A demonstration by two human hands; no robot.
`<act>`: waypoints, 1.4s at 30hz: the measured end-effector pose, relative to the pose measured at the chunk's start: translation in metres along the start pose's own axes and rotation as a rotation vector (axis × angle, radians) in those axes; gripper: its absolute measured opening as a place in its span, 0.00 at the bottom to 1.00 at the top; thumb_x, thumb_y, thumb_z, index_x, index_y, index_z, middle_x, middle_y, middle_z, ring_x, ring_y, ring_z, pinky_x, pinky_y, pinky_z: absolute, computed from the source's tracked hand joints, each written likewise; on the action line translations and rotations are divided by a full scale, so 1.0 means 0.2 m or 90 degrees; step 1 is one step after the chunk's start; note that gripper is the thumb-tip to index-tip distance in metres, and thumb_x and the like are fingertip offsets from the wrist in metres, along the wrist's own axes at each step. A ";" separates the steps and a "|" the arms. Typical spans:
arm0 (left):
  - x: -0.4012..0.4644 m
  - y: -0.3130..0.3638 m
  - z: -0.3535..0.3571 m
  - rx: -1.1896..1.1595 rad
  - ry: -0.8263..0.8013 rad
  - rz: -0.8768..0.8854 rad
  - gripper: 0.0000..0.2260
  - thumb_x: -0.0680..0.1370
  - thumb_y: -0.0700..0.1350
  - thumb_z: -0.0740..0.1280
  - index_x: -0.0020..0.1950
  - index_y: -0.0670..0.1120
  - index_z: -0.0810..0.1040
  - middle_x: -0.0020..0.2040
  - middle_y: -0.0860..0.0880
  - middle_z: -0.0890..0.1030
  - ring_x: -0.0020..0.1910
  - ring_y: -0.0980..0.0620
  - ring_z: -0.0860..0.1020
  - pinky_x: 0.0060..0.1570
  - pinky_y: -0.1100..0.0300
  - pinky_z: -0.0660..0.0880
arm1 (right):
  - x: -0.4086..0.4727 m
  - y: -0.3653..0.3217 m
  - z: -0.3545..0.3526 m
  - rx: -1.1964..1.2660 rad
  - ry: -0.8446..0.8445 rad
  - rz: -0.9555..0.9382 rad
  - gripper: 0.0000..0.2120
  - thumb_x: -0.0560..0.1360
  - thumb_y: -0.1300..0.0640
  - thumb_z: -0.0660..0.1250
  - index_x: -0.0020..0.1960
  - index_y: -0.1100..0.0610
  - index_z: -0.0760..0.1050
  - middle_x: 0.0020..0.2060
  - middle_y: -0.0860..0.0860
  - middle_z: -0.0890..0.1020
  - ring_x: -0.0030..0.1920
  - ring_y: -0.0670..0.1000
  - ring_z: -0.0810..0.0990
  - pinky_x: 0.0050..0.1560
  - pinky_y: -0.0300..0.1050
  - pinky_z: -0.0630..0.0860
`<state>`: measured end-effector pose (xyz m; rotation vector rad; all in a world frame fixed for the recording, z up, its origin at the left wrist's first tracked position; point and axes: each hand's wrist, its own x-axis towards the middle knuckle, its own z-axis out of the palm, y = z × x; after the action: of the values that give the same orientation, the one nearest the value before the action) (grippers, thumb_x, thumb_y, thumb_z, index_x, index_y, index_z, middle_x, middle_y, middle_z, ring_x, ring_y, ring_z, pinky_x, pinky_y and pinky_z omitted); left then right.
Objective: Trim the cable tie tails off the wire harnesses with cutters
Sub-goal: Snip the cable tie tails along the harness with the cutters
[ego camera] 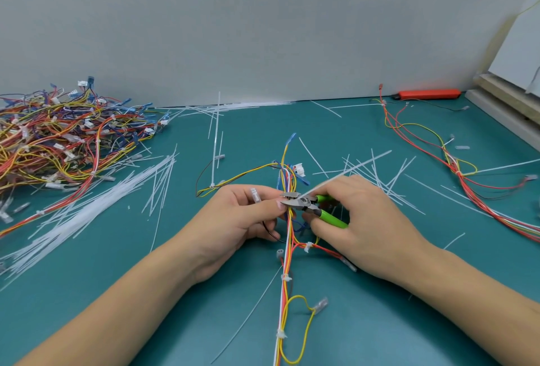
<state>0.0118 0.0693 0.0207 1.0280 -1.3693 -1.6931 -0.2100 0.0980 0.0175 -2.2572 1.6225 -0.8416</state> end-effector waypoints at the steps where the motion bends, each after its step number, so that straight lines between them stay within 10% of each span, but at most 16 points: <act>1: 0.00 0.00 0.00 -0.001 -0.002 0.000 0.11 0.76 0.39 0.71 0.56 0.35 0.85 0.47 0.38 0.81 0.33 0.53 0.74 0.39 0.60 0.79 | 0.00 0.00 0.00 -0.003 0.001 -0.001 0.18 0.70 0.36 0.59 0.50 0.45 0.79 0.41 0.40 0.78 0.47 0.44 0.74 0.52 0.45 0.73; 7: 0.00 0.00 -0.01 0.018 -0.030 0.012 0.12 0.74 0.43 0.72 0.54 0.40 0.87 0.46 0.39 0.81 0.34 0.53 0.74 0.40 0.60 0.78 | -0.02 0.01 0.03 -0.015 0.044 0.013 0.19 0.73 0.36 0.63 0.40 0.52 0.71 0.32 0.47 0.73 0.35 0.50 0.71 0.33 0.47 0.69; 12: 0.00 0.00 0.00 0.022 -0.021 0.017 0.11 0.74 0.43 0.72 0.54 0.41 0.87 0.46 0.38 0.80 0.34 0.53 0.74 0.39 0.59 0.78 | -0.01 0.02 0.03 0.000 0.031 0.014 0.16 0.73 0.35 0.63 0.39 0.48 0.71 0.33 0.43 0.74 0.37 0.47 0.72 0.36 0.47 0.71; 17: -0.01 0.00 0.01 0.020 -0.012 0.012 0.12 0.73 0.43 0.73 0.54 0.41 0.87 0.45 0.39 0.79 0.33 0.53 0.74 0.40 0.57 0.79 | -0.01 0.02 0.02 -0.018 0.038 0.003 0.12 0.72 0.36 0.66 0.52 0.40 0.77 0.46 0.34 0.78 0.53 0.43 0.74 0.63 0.54 0.69; 28: 0.00 0.00 0.00 0.023 -0.011 0.009 0.12 0.74 0.44 0.72 0.54 0.40 0.87 0.47 0.38 0.79 0.33 0.53 0.74 0.40 0.58 0.79 | 0.00 0.02 0.01 -0.010 0.020 -0.003 0.16 0.72 0.33 0.60 0.50 0.42 0.77 0.42 0.38 0.77 0.49 0.46 0.73 0.56 0.53 0.72; 35: 0.00 0.00 0.01 0.028 -0.012 0.016 0.12 0.74 0.44 0.72 0.53 0.40 0.87 0.47 0.37 0.79 0.34 0.53 0.73 0.40 0.59 0.78 | 0.00 0.02 0.03 -0.006 0.020 0.030 0.14 0.73 0.43 0.68 0.39 0.51 0.71 0.30 0.47 0.74 0.31 0.51 0.68 0.29 0.45 0.65; 42: -0.01 0.00 0.01 0.028 -0.012 0.017 0.11 0.73 0.45 0.72 0.53 0.42 0.87 0.48 0.37 0.80 0.34 0.53 0.74 0.40 0.59 0.78 | -0.01 0.03 0.02 0.003 0.022 -0.004 0.09 0.74 0.42 0.69 0.43 0.47 0.77 0.35 0.42 0.78 0.41 0.46 0.75 0.42 0.45 0.73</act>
<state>0.0100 0.0716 0.0220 1.0161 -1.4311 -1.6633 -0.2120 0.0972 0.0102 -2.2575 1.6281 -0.8887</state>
